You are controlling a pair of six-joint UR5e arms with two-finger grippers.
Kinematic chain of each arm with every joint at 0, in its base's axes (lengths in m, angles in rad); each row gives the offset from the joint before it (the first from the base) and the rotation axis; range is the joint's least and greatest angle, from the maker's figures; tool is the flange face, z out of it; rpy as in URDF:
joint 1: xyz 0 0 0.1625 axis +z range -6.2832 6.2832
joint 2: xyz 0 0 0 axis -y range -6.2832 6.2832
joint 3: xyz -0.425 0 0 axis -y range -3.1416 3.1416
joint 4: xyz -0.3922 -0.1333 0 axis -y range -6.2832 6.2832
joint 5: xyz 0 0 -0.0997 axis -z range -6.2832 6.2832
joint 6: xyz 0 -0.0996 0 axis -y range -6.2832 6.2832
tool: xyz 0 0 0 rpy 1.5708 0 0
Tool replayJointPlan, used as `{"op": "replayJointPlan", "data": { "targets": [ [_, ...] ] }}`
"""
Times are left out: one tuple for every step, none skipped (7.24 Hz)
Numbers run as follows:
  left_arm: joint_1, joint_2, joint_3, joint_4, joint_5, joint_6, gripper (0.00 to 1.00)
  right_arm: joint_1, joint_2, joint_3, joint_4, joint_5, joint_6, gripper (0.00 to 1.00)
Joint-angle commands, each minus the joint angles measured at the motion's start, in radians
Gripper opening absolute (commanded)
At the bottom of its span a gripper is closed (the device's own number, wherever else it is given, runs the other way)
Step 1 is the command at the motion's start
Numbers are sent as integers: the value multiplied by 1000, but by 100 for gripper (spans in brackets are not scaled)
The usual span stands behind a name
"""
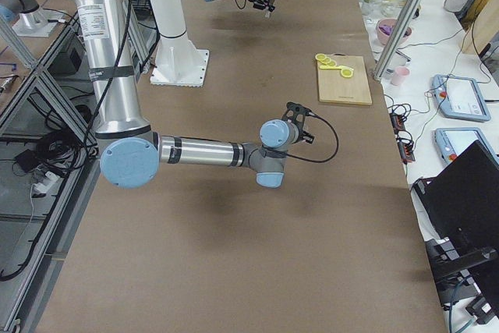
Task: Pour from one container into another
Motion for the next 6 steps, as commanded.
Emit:
{"op": "replayJointPlan", "data": {
  "targets": [
    [22,4,24,1,35,-18,0,-48,0,-14,50,-50,72,0],
    [21,0,45,3,35,-18,0,-65,-1,-28,72,-59,74,0],
    [21,-8,96,3,37,-18,0,-78,-1,-50,93,-61,74,0],
    [21,-40,112,3,34,-18,0,-96,-3,-79,132,-68,74,0],
    [19,-54,112,3,31,-18,0,-110,-3,-109,173,-68,74,0],
    [19,-54,106,3,29,-18,0,-119,-4,-114,189,-65,72,0]
  ]
}}
